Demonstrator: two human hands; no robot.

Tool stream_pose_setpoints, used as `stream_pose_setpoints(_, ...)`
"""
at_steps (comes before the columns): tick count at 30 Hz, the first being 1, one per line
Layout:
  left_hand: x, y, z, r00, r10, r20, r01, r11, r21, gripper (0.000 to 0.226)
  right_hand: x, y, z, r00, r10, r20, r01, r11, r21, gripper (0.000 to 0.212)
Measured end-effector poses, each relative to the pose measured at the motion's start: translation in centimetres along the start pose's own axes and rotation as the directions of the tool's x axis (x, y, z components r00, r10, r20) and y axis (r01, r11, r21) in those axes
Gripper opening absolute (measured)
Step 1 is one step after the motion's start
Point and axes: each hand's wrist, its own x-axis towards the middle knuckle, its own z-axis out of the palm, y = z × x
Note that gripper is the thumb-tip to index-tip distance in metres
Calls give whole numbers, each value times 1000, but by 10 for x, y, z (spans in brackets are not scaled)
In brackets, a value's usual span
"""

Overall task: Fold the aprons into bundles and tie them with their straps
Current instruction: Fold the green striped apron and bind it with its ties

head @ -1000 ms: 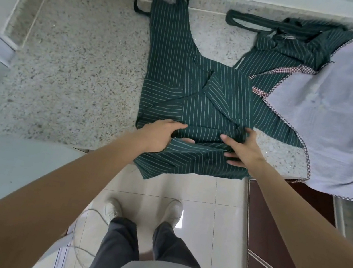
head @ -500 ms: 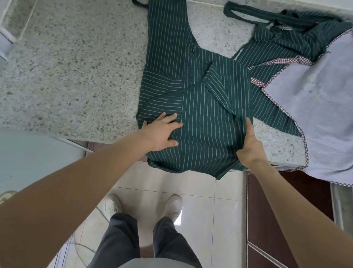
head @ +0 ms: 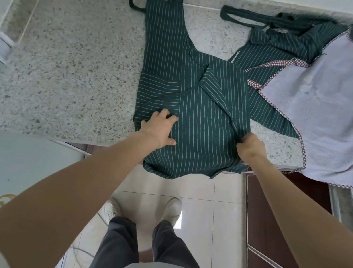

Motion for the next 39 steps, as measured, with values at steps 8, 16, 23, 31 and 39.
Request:
stream_pose_setpoints(8,21,-1,-12,957,-52,-286,80,993,86,65,18,-41,-6,960,-262,-100,252,962,-102,40)
stream_pose_setpoints(16,48,3,-41,942,-75,-327,17,984,-176,14,49,-49,-10,971,-200,-132,182,973,-140,28)
stream_pose_setpoints(23,70,67,-82,930,194,-310,-218,975,-44,16,61,-76,-34,819,-558,-131,569,819,70,82)
stream_pose_setpoints(31,93,109,-106,882,285,-375,-320,947,-32,25,97,-78,-68,995,-99,-11,66,574,816,24)
stream_pose_setpoints(39,121,95,-83,992,-100,-78,103,994,34,77,137,-51,-98,958,164,235,-269,234,934,40)
